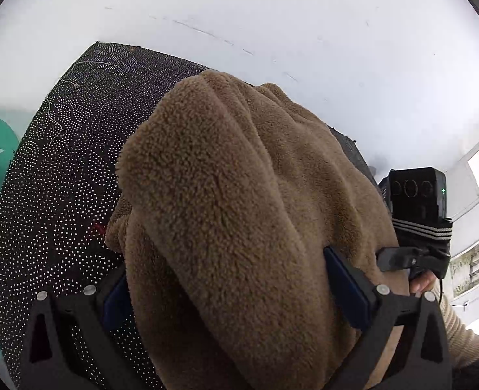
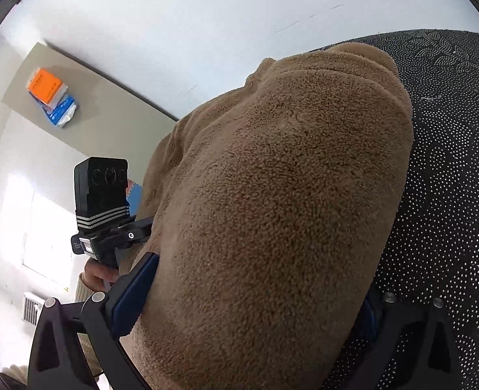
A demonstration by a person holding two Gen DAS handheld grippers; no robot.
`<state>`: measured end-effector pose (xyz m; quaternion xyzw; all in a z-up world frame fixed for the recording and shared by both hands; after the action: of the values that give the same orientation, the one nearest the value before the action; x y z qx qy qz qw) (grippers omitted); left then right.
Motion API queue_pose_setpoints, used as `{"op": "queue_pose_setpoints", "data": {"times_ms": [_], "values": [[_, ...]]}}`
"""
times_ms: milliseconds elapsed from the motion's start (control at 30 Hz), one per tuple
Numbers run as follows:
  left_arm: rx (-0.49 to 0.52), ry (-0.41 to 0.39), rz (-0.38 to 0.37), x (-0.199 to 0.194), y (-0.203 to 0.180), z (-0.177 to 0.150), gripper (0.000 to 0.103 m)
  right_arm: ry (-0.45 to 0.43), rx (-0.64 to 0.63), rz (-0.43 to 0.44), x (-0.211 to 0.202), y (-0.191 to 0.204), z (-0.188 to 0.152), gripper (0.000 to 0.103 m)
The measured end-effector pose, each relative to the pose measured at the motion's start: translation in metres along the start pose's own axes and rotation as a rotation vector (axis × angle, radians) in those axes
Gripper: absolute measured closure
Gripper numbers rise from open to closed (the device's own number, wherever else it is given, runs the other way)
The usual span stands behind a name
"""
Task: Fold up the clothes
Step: 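Grasp the bundle's side with the right gripper while the left gripper holds the other side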
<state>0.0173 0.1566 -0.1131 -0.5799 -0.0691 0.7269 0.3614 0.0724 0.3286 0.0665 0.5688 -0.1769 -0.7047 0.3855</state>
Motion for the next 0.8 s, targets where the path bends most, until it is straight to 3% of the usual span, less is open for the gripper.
{"op": "queue_pose_setpoints", "data": {"times_ms": [300,400,633,800], "values": [[0.018,-0.015,0.034,0.008,-0.016,-0.017,0.0,0.025,-0.03,-0.029,0.011,-0.003,0.002,0.0],[0.025,-0.023,0.032,0.019,-0.018,0.003,0.0,0.007,-0.04,-0.064,0.014,0.002,0.001,0.0],[0.035,-0.044,0.031,-0.015,0.018,-0.035,0.0,-0.011,-0.053,-0.152,0.027,0.014,0.003,0.001],[0.062,-0.04,0.102,-0.019,0.009,-0.002,0.001,-0.033,-0.058,-0.218,0.032,0.019,0.001,0.01]]}}
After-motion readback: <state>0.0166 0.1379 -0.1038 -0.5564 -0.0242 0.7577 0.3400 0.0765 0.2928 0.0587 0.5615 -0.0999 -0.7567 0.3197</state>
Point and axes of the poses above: each gripper's, at about its wrist camera, not at the fingertips, and x roughly the way its jaws point, y to its left, z to its top, the point moved 3 cm from there along x, roughly the way its jaws point, and after that the axes turned 13 degrees about y, right-handed, at the moved point
